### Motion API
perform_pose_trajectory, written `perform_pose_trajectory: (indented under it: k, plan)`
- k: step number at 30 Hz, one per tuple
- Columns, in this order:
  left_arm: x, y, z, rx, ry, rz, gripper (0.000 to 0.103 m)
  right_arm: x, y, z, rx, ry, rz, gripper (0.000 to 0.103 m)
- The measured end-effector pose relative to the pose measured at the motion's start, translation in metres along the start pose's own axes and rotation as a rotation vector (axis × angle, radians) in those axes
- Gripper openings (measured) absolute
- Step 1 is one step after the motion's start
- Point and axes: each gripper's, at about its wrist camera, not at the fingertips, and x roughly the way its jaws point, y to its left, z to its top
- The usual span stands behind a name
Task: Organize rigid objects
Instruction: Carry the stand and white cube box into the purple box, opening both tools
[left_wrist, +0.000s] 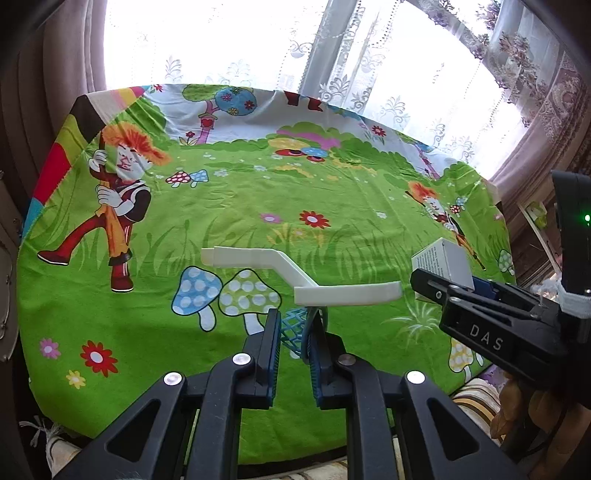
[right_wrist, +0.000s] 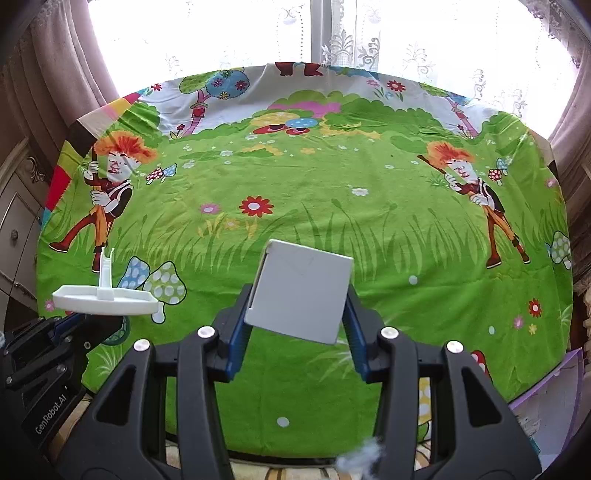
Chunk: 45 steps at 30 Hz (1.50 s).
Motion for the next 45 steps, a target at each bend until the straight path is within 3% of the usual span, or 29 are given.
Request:
perform_pose_trajectory:
  k: [14, 24, 36, 45]
  plan:
    - [-0.027, -0.074, -0.031, 0.089, 0.027, -0.121, 0.015, -0.069, -0.063, -0.054, 0.068, -0.034, -0.028, 0.050]
    - [-0.040, -0.156, -0.056, 0.206, 0.065, -0.240, 0.015, -0.132, -0.153, -0.108, 0.191, -0.056, -0.120, 0.050]
    - [-0.034, -0.273, -0.109, 0.404, 0.203, -0.369, 0.015, -0.184, -0.255, -0.185, 0.337, -0.039, -0.256, 0.050]
    - [-0.019, -0.320, -0.138, 0.445, 0.315, -0.394, 0.015, -0.197, -0.294, -0.219, 0.419, -0.032, -0.303, 0.050]
